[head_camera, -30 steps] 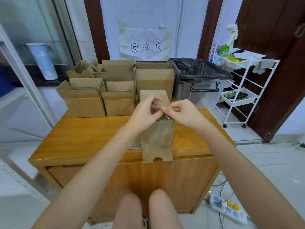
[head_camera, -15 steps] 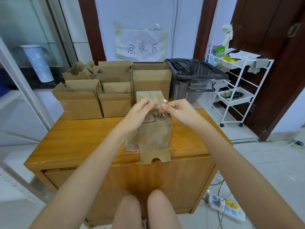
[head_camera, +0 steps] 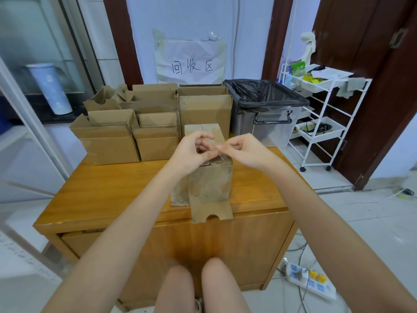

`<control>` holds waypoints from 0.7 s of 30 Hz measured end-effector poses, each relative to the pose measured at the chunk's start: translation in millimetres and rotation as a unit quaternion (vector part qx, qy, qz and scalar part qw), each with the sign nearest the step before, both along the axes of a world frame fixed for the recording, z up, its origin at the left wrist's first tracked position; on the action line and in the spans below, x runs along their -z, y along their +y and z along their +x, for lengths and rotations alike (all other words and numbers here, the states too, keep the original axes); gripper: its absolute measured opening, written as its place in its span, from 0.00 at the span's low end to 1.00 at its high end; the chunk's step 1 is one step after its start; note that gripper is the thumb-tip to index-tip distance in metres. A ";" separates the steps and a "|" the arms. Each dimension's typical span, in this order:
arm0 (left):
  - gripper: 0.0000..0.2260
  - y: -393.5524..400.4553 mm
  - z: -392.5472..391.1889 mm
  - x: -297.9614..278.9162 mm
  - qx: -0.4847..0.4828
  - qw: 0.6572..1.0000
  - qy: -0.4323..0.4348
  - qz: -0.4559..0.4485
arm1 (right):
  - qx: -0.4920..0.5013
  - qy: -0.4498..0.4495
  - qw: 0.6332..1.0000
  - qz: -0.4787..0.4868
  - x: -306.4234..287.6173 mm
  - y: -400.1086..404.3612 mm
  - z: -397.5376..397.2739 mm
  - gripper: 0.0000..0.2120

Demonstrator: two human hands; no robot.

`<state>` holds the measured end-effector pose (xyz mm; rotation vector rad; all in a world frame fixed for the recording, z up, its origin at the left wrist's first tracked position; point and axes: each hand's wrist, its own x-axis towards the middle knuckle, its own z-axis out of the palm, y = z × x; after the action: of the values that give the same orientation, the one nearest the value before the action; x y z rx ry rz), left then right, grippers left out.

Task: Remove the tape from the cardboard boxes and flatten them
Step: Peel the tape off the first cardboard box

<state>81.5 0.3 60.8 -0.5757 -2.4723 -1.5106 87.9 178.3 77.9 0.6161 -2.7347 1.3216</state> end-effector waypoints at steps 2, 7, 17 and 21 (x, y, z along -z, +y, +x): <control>0.12 3.2 1.2 -0.3 0.010 0.999 0.017 -0.043 | -0.019 -0.006 1.000 0.005 0.2 4.8 1.5 0.10; 0.06 4.2 -1.0 2.1 -0.012 0.998 0.029 -0.053 | -0.071 -0.025 0.997 -0.005 15.3 17.1 11.0 0.30; 0.06 8.0 -7.4 14.9 -0.042 0.998 0.034 -0.041 | 0.181 0.139 0.973 0.021 59.7 -2.8 23.8 0.20; 0.04 10.4 -5.9 16.4 -0.062 0.996 0.044 -0.043 | 0.174 0.145 0.974 0.030 61.4 -0.5 24.3 0.16</control>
<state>75.7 10.7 44.5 -0.4830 -2.4655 -1.3110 112.3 177.9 16.5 0.2841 -2.5028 0.9860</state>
